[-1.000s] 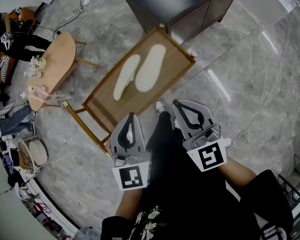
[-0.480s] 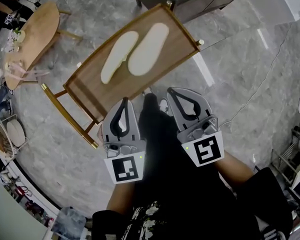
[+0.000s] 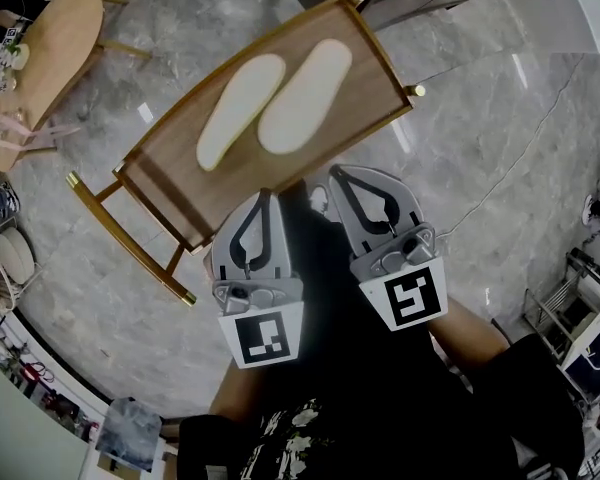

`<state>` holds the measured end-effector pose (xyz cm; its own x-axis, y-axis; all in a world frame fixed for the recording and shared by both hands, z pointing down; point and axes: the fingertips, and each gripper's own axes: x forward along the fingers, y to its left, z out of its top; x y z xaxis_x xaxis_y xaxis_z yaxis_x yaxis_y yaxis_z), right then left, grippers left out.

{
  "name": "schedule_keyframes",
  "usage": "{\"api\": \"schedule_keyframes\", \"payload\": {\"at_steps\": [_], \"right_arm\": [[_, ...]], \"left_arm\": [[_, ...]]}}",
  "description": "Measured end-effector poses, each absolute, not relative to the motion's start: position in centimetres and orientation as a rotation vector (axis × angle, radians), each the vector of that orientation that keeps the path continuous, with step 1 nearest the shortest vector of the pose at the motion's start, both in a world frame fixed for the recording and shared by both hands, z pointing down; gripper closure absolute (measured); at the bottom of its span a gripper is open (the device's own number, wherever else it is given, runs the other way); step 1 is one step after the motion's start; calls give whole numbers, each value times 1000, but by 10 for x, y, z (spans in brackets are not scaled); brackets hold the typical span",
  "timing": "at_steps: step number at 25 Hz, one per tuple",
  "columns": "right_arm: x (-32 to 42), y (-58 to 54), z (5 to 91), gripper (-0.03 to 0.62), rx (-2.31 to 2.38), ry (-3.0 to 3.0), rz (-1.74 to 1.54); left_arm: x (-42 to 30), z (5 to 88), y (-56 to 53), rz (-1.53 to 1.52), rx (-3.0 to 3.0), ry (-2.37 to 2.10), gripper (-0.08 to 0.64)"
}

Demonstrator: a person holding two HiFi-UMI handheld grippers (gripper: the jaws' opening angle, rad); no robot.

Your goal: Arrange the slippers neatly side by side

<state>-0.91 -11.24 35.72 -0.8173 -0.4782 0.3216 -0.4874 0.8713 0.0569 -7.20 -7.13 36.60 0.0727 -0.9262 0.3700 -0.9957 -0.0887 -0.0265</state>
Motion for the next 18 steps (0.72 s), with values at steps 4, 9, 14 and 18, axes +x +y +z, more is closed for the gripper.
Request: {"api": "schedule_keyframes", "payload": {"at_steps": [4, 9, 14, 18], "right_arm": [[-22, -120, 365, 601, 721, -2691, 54], [-39, -129, 375, 601, 707, -2659, 63], [-50, -141, 379, 601, 708, -2631, 61], [-63, -148, 379, 601, 729, -2614, 32]], "left_arm": [[-84, 377, -81, 429, 2110, -1920, 558], [-100, 393, -92, 423, 2094, -1898, 558], [-121, 407, -100, 402, 2052, -1896, 558], [-148, 421, -99, 442, 2017, -1907, 558]]}}
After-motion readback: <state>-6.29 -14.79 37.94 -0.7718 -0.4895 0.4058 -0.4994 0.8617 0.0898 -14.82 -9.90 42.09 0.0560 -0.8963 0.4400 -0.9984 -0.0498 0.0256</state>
